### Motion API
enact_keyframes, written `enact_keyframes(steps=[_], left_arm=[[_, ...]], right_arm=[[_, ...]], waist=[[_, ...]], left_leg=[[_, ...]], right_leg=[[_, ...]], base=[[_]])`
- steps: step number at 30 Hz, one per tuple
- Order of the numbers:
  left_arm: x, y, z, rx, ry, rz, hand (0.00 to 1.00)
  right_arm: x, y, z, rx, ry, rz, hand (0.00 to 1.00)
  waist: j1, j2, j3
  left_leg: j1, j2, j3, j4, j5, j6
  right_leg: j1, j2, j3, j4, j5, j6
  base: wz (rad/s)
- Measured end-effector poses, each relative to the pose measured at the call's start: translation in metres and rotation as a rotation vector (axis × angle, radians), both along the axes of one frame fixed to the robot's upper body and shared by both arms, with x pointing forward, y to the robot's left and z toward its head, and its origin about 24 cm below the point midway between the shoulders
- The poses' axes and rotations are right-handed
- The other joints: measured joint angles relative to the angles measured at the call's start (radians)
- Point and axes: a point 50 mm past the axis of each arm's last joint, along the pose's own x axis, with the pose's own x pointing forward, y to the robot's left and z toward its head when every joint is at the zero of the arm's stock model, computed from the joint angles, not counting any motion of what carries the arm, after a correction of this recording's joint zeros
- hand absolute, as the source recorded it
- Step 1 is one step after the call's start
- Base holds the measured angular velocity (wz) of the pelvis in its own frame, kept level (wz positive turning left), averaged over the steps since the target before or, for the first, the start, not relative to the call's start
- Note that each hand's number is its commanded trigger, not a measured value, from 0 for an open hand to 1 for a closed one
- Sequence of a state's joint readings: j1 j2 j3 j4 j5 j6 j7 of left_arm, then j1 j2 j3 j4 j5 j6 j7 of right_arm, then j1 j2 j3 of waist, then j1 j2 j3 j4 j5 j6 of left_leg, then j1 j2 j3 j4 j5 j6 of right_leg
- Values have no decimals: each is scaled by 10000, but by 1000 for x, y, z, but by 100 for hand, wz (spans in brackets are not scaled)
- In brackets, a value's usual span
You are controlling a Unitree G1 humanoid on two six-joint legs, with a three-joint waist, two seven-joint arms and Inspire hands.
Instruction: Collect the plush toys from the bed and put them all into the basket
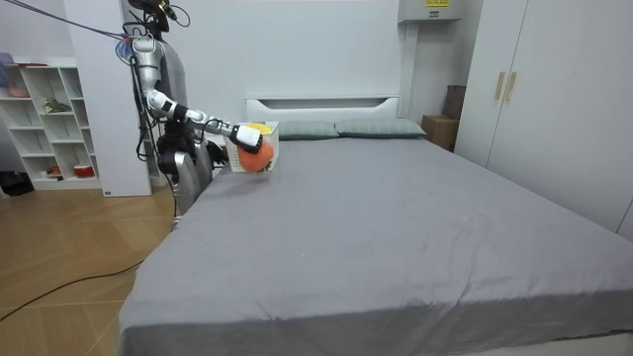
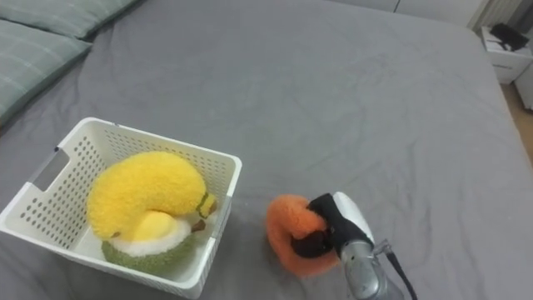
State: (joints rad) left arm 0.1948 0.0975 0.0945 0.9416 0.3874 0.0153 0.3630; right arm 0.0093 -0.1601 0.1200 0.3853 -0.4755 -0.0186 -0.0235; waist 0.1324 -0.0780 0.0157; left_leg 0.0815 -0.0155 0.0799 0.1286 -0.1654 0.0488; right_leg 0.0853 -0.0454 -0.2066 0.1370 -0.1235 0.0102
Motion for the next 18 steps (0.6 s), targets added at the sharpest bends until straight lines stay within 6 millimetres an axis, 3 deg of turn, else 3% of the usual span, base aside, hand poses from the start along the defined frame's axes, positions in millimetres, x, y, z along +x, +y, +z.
enact_keyframes(steps=[5, 12, 18], left_arm=[[-3, 2, 0, 158, 50, -27, 0], [-3, 3, 0, 183, 74, -23, 0], [-6, 4, 0, 369, 351, -131, 0]], right_arm=[[15, -8, 28, -94, -1383, -389, 100], [25, -7, 45, -50, -2254, -498, 100], [32, 0, 84, -39, -3768, -306, 100]], waist=[[-1, -159, -65], [72, -138, -62], [123, -84, -58]], left_leg=[[-7, 2, 3, 0, -6, -5], [-15, 8, 8, 5, -11, -4], [-25, 10, 13, 4, -10, -4]], right_leg=[[-3, 14, 41, -5, 1, 0], [-9, 21, 94, 11, 1, -2], [-44, 21, 105, 26, 1, -1]], base=[[0], [0], [0]])
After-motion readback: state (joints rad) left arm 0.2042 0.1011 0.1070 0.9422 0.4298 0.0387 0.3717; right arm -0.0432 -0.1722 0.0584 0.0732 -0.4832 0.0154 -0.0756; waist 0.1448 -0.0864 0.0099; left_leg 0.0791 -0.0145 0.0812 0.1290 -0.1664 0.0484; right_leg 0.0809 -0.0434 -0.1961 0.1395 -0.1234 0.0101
